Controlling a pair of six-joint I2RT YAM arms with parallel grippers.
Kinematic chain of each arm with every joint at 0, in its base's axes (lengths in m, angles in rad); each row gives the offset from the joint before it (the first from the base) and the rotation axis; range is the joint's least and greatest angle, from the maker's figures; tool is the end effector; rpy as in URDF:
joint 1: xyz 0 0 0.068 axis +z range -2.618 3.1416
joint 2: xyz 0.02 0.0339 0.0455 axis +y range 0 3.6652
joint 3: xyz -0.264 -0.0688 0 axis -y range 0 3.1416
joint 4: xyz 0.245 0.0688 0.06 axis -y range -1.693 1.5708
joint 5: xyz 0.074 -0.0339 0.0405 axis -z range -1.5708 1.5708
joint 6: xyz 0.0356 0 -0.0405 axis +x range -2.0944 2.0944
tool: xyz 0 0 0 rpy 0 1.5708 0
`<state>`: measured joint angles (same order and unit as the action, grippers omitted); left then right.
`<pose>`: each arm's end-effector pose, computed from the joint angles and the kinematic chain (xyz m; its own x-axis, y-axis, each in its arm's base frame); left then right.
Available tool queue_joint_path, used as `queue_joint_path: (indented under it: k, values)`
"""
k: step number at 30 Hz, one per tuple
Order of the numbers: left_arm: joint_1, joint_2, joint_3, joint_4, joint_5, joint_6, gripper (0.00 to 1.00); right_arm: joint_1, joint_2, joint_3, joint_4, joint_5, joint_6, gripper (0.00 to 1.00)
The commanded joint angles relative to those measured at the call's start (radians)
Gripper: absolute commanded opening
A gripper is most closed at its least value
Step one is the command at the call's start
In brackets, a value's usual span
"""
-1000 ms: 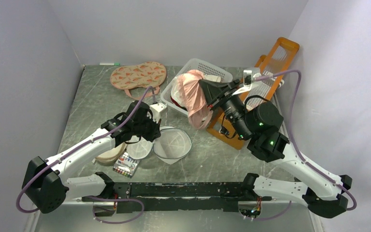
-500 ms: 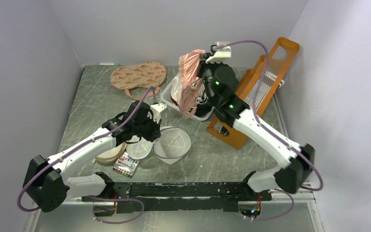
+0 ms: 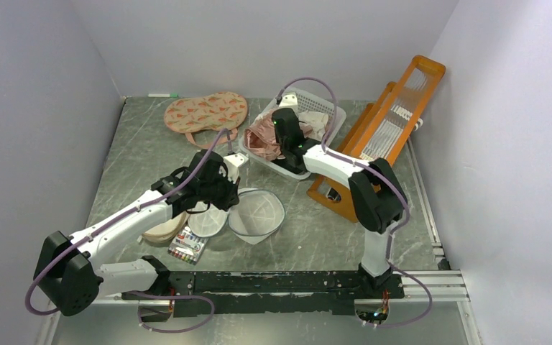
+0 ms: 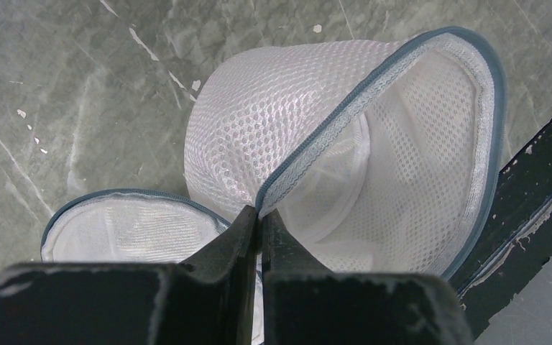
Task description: Unzip the laundry bag and remove the bra
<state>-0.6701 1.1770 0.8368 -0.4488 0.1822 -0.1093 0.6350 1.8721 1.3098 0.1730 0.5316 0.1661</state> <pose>0.1892 -0.1581 0.2547 -0.6304 0.3627 -0.6863 0.6459 0.7355 -0.2047 0.3605 0.2432 0.2460 -0.3235 -0.0613 -0.9443 -0.0814 0.9960 -0.0368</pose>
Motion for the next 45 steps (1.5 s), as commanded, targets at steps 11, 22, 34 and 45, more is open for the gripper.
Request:
queue_joint_path:
  k: [11, 22, 34, 45]
  values:
    - [-0.002, -0.022, 0.029, 0.002, 0.006, 0.0, 0.14, -0.015, -0.05, 0.136, -0.251, 0.017, 0.078, 0.36]
    - [-0.002, -0.003, 0.032, 0.0, 0.004, 0.002, 0.15, -0.014, -0.213, -0.025, -0.165, -0.475, 0.121, 0.58]
    - [-0.003, 0.0, 0.031, -0.001, -0.004, 0.0, 0.15, -0.022, 0.233, 0.308, -0.391, -0.264, 0.051, 0.31]
    - [-0.003, 0.022, 0.032, 0.003, 0.015, 0.003, 0.15, -0.046, 0.358, 0.412, -0.5, -0.147, 0.043, 0.27]
